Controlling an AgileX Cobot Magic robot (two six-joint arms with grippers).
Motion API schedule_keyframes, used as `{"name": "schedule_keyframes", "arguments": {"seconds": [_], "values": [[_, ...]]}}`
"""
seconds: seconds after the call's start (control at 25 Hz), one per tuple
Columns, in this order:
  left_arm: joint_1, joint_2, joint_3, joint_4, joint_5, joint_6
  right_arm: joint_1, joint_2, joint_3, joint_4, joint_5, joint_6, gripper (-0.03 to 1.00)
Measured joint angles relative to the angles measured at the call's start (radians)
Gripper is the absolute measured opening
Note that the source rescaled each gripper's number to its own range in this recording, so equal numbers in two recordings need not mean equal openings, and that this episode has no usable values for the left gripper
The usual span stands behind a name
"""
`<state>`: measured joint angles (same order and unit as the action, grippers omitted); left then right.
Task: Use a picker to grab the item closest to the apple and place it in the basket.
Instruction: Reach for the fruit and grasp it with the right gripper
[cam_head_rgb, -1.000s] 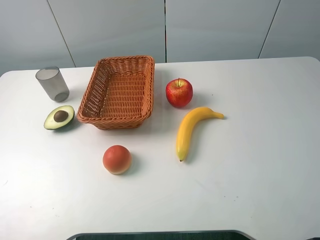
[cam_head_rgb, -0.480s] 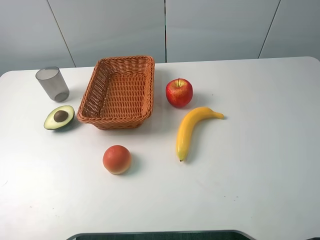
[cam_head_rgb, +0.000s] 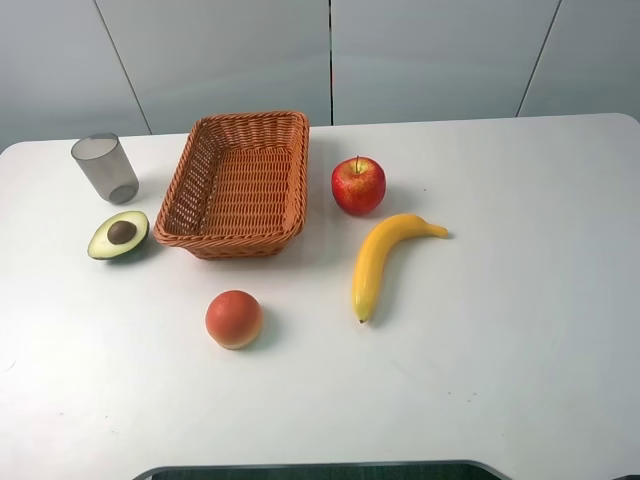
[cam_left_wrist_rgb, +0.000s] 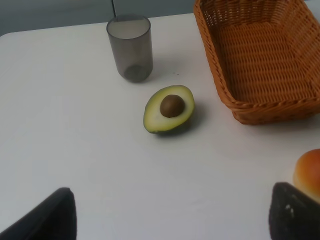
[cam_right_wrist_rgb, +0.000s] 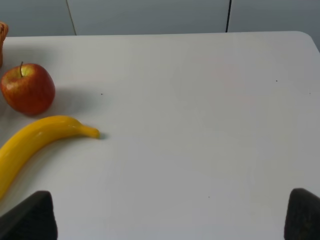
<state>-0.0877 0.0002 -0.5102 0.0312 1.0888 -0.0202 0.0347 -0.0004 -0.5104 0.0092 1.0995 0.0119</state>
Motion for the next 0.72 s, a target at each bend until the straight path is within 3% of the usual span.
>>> {"name": "schedule_keyframes", "arguments": {"seconds": [0.4, 0.72], "values": [[0.000, 0.000, 0.000, 0.000, 0.000, 0.000, 0.000, 0.003, -0.007, 0.030, 0.013, 0.000, 1.00], [0.000, 0.000, 0.000, 0.000, 0.000, 0.000, 0.000, 0.286, -0.185, 0.033, 0.036, 0.000, 1.00]]}}
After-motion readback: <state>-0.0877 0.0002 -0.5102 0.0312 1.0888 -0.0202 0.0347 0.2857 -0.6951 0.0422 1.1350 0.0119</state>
